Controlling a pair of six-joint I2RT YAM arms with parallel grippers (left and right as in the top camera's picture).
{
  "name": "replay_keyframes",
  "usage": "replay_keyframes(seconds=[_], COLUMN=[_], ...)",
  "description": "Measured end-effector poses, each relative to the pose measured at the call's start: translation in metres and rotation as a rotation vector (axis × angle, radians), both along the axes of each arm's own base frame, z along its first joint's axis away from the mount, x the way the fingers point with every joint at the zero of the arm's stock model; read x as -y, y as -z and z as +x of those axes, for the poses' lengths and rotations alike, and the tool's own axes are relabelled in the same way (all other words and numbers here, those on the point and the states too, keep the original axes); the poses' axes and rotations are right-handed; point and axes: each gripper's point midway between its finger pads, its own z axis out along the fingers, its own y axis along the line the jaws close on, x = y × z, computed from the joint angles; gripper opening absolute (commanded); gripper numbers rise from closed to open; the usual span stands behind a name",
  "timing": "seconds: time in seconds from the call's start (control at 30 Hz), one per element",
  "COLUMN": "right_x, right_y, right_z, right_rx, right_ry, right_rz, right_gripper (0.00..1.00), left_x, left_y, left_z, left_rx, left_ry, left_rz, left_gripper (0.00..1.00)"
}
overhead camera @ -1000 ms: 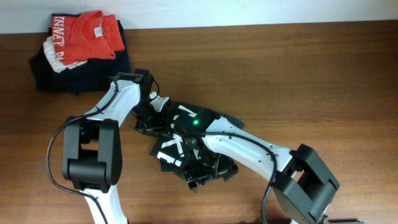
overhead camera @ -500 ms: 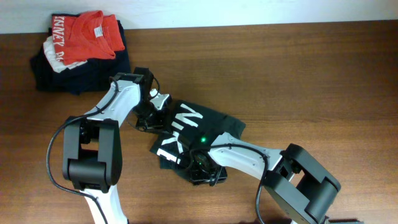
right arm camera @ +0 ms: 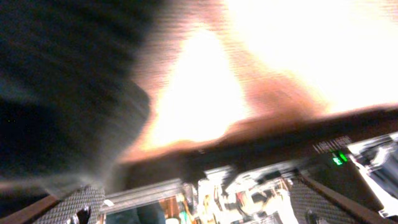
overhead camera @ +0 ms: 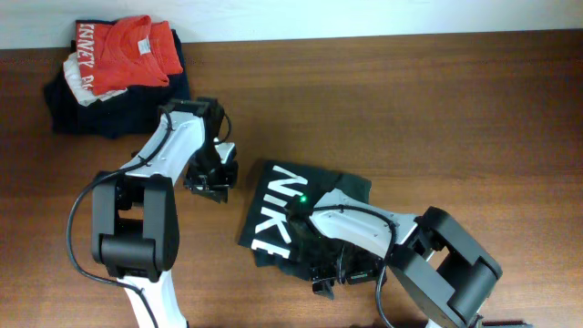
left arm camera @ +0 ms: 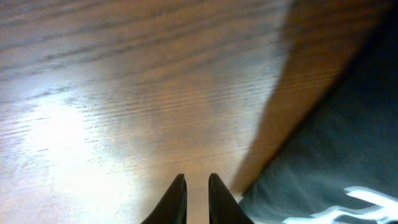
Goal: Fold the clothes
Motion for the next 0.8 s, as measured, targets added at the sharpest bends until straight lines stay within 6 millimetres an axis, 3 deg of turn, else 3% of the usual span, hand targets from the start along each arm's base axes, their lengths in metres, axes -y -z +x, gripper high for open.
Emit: replay_keyframes(seconds=[0.07, 0.13, 0.17, 0.27, 0.33, 0.4, 0.47, 0.6, 0.8], right_x=[0.003, 0.003, 0.004, 0.017, 0.012, -0.005, -0.020, -0.027, -0.018], right_y=[-0.007, -0.026, -0.038, -0.077, -0.078, -0.071, -0.056, -0.016, 0.034], right_z=[0.011, 0.042, 0.058, 0.112, 0.137, 0.148, 0.144, 0.133, 0.113], right_rx=[0.012, 0.107, 0.169, 0.404, 0.474, 0.504, 0.494, 0.483, 0.490], right_ry=[0.037, 0.122, 0.165, 0.294, 0.298, 0.267, 0.240, 0.241, 0.282], right_rz=[-0.003, 0.065, 0.109, 0.261, 0.354, 0.449, 0.512, 0.555, 0.560], right_gripper=[0.98, 0.94, 0.83, 0.21, 0.05, 0.04, 0.04, 0.04, 0.04], left_x=[0.002, 0.005, 0.007, 0.017, 0.027, 0.051, 0.071, 0.100, 0.107], left_y=[-0.023, -0.048, -0.059, -0.065, -0.065, -0.061, -0.054, -0.043, -0.009], left_z=[0.018, 0.038, 0.048, 0.052, 0.052, 0.048, 0.043, 0.037, 0.024], left_rx=[0.046, 0.112, 0.151, 0.168, 0.174, 0.185, 0.192, 0.210, 0.194], left_ry=[0.001, -0.001, -0.002, 0.003, 0.022, 0.075, 0.126, 0.184, 0.195], left_rz=[-0.003, -0.011, -0.018, -0.051, -0.068, -0.092, -0.107, -0.151, -0.170], left_gripper=[0.18, 0.18, 0.18, 0.18, 0.18, 0.18, 0.18, 0.18, 0.18])
